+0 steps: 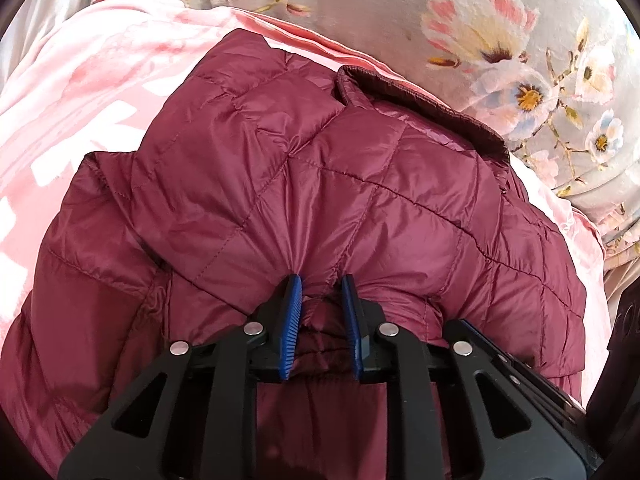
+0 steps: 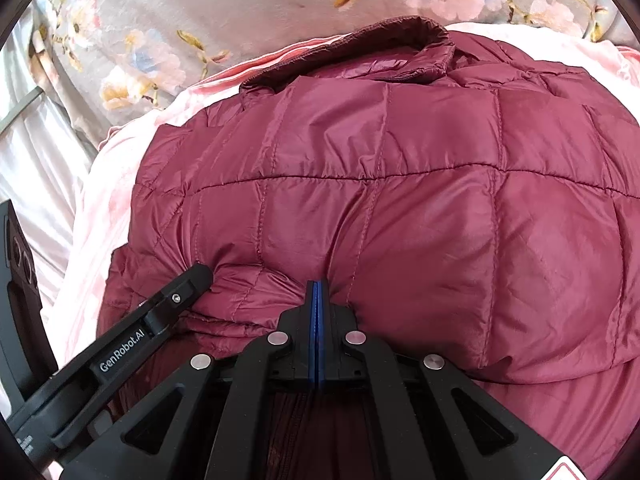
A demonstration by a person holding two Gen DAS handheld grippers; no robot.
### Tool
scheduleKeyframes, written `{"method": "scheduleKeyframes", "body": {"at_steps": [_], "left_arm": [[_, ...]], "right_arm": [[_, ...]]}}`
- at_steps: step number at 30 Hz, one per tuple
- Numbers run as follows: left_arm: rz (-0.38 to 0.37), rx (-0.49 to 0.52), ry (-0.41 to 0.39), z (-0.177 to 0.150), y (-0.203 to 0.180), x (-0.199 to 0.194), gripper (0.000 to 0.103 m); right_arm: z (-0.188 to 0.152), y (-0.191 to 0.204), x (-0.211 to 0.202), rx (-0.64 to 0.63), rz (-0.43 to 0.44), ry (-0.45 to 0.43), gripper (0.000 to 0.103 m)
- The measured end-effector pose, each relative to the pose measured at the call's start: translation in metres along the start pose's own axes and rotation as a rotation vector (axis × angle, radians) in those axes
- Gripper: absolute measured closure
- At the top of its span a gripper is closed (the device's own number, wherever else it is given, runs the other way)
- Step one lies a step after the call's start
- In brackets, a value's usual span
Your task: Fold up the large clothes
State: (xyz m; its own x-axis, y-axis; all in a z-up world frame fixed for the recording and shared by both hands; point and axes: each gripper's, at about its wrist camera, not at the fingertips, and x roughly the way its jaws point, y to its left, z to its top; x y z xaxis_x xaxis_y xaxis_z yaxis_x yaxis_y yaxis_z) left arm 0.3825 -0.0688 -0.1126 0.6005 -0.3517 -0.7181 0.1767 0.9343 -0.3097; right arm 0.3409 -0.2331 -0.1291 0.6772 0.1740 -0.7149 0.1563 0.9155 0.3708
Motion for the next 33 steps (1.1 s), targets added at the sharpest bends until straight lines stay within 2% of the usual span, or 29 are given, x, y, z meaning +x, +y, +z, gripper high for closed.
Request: {"method": "scheduleKeyframes", "body": {"at_steps": [1,3,4,5,7,8,9,11,15,19,27,30,31,33], "left_arm": [[0.004,0.005,-0.003,0.001,-0.001,-0.001,0.083],[-0.011,-0.008,-0.022,0.003,0.001,-0.007,0.083],[-0.021,-0.016,-0.030,0.004,0.002,-0.011,0.082],[-0.033,-0.026,-0.045,0.007,0.004,-0.016,0.079],[-0.071,-0.057,-0.091,0.017,0.007,-0.028,0.061],[-0.091,-0.085,-0.113,0.024,0.008,-0.033,0.049],[-0.128,-0.120,-0.130,0.033,0.008,-0.038,0.041],[-0.183,-0.173,-0.145,0.047,0.008,-0.040,0.033],[-0.268,-0.272,-0.149,0.073,0.003,-0.031,0.029],[-0.326,-0.340,-0.084,0.092,-0.001,0.000,0.029],[-0.270,-0.363,-0.027,0.100,-0.003,0.058,0.029],[-0.236,-0.335,-0.026,0.100,-0.004,0.069,0.029],[-0.216,-0.305,-0.027,0.100,-0.007,0.072,0.029],[-0.168,-0.255,-0.033,0.101,-0.013,0.076,0.030]], "right_arm": [[0.002,-0.002,-0.002,0.011,0.014,0.001,0.103],[0.008,-0.006,-0.013,0.030,0.037,-0.020,0.096],[0.012,-0.007,-0.022,0.033,0.036,-0.052,0.087],[0.019,-0.010,-0.032,0.039,0.037,-0.088,0.072],[0.034,-0.016,-0.046,0.057,0.040,-0.144,0.058],[0.044,-0.021,-0.051,0.069,0.045,-0.164,0.058],[0.051,-0.024,-0.053,0.081,0.049,-0.174,0.058],[0.070,-0.035,-0.054,0.117,0.049,-0.200,0.058],[0.090,-0.053,-0.046,0.179,0.066,-0.227,0.058],[0.107,-0.070,-0.023,0.238,0.087,-0.221,0.058],[0.125,-0.079,0.010,0.265,0.071,-0.204,0.059],[0.128,-0.082,0.021,0.260,0.056,-0.184,0.072],[0.129,-0.082,0.026,0.254,0.053,-0.169,0.082],[0.126,-0.085,0.032,0.250,0.033,-0.150,0.085]]}}
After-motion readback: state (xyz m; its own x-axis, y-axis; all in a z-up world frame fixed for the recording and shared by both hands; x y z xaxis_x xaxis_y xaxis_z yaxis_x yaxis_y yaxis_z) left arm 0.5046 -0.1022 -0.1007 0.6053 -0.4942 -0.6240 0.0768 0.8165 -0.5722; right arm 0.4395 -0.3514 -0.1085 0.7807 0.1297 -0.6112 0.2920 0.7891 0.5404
